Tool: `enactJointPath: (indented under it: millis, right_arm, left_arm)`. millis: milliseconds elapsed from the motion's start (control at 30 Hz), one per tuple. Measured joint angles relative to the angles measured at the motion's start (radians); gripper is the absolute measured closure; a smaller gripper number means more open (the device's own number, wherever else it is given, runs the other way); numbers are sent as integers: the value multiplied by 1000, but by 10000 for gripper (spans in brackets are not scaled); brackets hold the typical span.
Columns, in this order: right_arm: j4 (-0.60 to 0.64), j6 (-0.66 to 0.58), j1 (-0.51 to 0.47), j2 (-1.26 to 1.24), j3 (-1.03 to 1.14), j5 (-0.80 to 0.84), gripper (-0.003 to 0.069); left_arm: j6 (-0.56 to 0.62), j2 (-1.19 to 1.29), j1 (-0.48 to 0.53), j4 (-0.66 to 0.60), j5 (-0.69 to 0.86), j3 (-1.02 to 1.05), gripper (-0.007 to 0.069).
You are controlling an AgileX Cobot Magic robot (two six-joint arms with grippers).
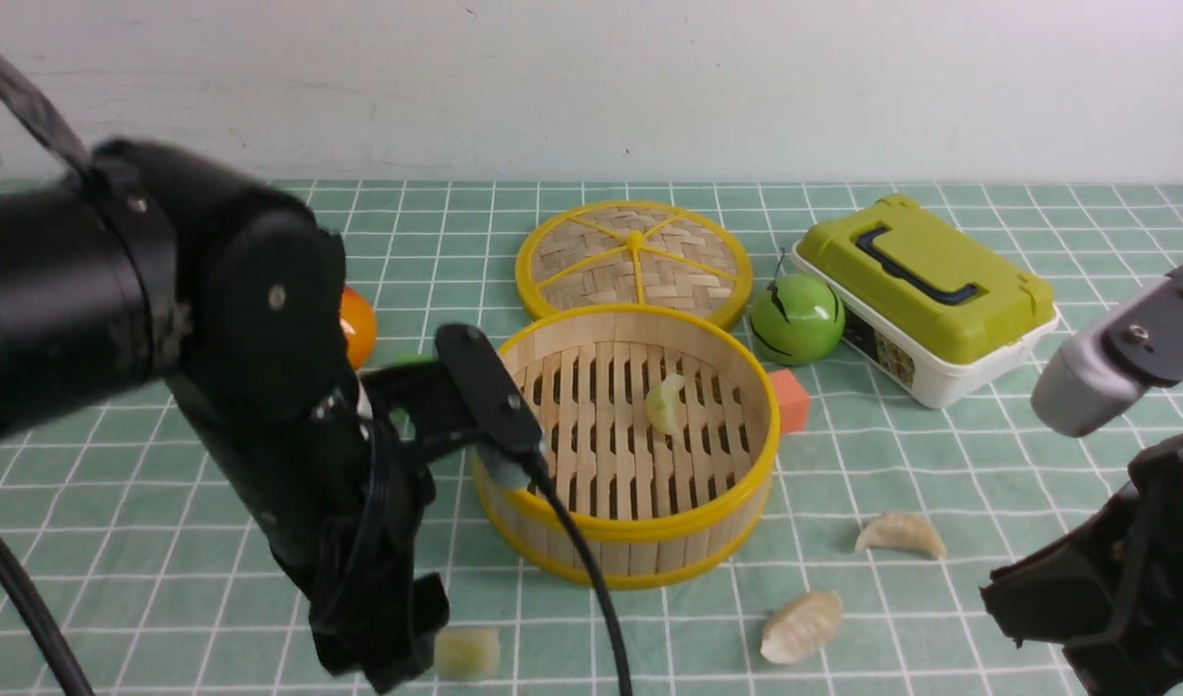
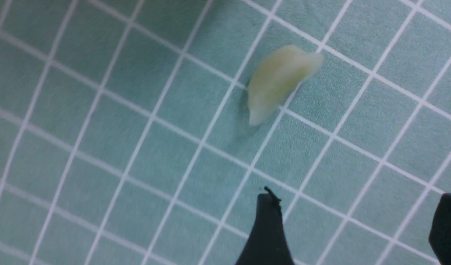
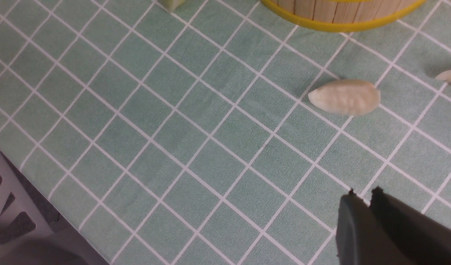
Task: Put the dumplings into the steamer on the table with the blue tablecloth.
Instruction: 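Reach for and grasp a dumpling on the table with the left gripper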
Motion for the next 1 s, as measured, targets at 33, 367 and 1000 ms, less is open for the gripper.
enactJointPath:
  millis: [33,367,1000]
  right_arm:
    - [2,0,0,0,0,0,598]
    - [-4,0,0,0,0,0,585]
    - [-16,0,0,0,0,0,565]
  left_arm:
    - [49,11,0,-7,-72,49,85]
    - [106,184,0,-74,-338,109,83]
    - [-53,266,0,-73,-219,-14,415]
